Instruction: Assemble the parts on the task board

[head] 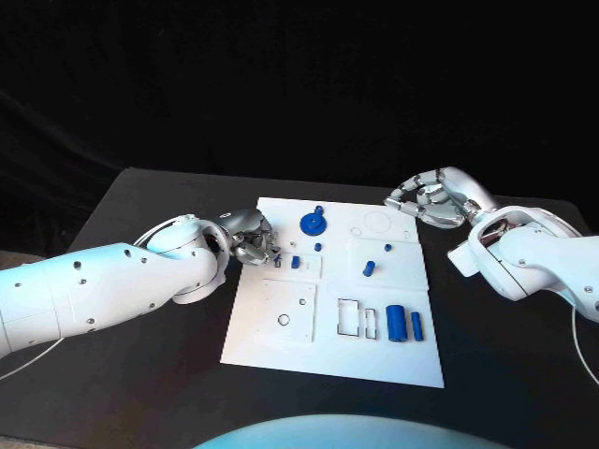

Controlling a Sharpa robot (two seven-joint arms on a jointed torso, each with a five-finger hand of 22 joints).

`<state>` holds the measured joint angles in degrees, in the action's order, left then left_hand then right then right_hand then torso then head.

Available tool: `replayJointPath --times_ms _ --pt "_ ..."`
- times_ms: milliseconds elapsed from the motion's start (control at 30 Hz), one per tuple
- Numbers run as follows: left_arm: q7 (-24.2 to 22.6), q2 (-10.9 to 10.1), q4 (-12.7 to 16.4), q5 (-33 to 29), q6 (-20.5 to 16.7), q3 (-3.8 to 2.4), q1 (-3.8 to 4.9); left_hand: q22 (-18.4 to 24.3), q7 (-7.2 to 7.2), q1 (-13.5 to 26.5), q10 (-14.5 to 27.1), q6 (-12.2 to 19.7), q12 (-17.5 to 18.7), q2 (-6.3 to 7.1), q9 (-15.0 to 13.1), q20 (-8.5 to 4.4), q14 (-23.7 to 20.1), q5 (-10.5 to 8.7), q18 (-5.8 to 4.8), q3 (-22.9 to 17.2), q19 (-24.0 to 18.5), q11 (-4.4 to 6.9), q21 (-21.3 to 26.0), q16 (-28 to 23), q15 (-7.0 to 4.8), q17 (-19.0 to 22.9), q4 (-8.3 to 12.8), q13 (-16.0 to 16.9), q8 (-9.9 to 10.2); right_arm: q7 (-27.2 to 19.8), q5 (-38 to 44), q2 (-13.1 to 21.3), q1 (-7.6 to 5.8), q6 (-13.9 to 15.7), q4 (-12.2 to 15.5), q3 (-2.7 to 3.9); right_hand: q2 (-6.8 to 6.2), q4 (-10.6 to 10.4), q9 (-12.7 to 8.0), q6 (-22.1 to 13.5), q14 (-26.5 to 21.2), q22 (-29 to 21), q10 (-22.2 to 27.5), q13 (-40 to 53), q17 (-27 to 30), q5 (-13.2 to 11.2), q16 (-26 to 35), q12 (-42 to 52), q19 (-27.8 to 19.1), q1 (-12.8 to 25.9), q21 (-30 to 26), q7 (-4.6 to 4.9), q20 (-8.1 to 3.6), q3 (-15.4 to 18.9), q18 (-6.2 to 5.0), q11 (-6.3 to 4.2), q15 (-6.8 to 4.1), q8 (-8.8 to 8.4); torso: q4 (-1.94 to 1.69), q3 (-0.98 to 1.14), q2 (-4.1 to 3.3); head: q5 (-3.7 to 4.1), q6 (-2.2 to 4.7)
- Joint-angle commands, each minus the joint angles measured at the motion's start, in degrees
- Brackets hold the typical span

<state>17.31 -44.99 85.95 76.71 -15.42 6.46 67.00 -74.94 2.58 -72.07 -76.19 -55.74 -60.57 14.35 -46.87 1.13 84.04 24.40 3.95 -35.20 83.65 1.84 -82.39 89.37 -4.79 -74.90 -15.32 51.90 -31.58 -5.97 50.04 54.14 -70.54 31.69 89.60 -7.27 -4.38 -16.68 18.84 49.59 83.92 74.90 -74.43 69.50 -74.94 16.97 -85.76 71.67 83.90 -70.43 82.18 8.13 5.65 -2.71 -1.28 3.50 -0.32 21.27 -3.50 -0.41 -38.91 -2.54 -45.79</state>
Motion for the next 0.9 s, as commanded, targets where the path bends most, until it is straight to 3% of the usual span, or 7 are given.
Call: replayJointPath --times_ms 33,900 --pt "-0.1 0.2 0.0 0.3 0.1 -0.03 -0.1 -2.7 0.11 -0.3 -0.3 -0.3 -0.2 0.2 -0.1 -0.16 5.8 0.18 -1.01 -11.0 0.4 -0.04 -0.4 0.3 -0.32 -14.5 10.5 0.1 -0.4 -0.5 0.1 0.0 0.05 -0.1 0.1 0.0 0.08 -0.1 -0.1 -0.2 3.8 10.0 0.2 0.0 -4.3 0.4 0.3 0.0 1.5 0.3 -0.3 -0.14 -0.3 0.3 -0.84 -0.15 -0.45 0.32 -0.02 0.01 -0.01 0.09 -0.08" --pt "0.3 0.3 0.5 0.6 2.0 -0.02 -0.23 -2.8 0.09 -0.2 -0.4 -0.4 -0.3 0.36 -0.1 -0.19 5.8 0.18 -1.04 -11.2 0.5 -0.01 -0.4 0.4 -0.35 -14.6 10.5 0.2 -0.4 -0.5 0.1 -0.1 0.06 -0.4 0.0 0.0 0.24 0.0 -0.1 -0.2 3.8 10.0 0.1 0.1 -4.3 0.4 0.3 0.1 1.5 0.4 -0.3 -0.14 -0.31 0.4 -0.83 -0.16 -0.46 0.35 -0.09 0.01 0.07 0.15 -0.3"
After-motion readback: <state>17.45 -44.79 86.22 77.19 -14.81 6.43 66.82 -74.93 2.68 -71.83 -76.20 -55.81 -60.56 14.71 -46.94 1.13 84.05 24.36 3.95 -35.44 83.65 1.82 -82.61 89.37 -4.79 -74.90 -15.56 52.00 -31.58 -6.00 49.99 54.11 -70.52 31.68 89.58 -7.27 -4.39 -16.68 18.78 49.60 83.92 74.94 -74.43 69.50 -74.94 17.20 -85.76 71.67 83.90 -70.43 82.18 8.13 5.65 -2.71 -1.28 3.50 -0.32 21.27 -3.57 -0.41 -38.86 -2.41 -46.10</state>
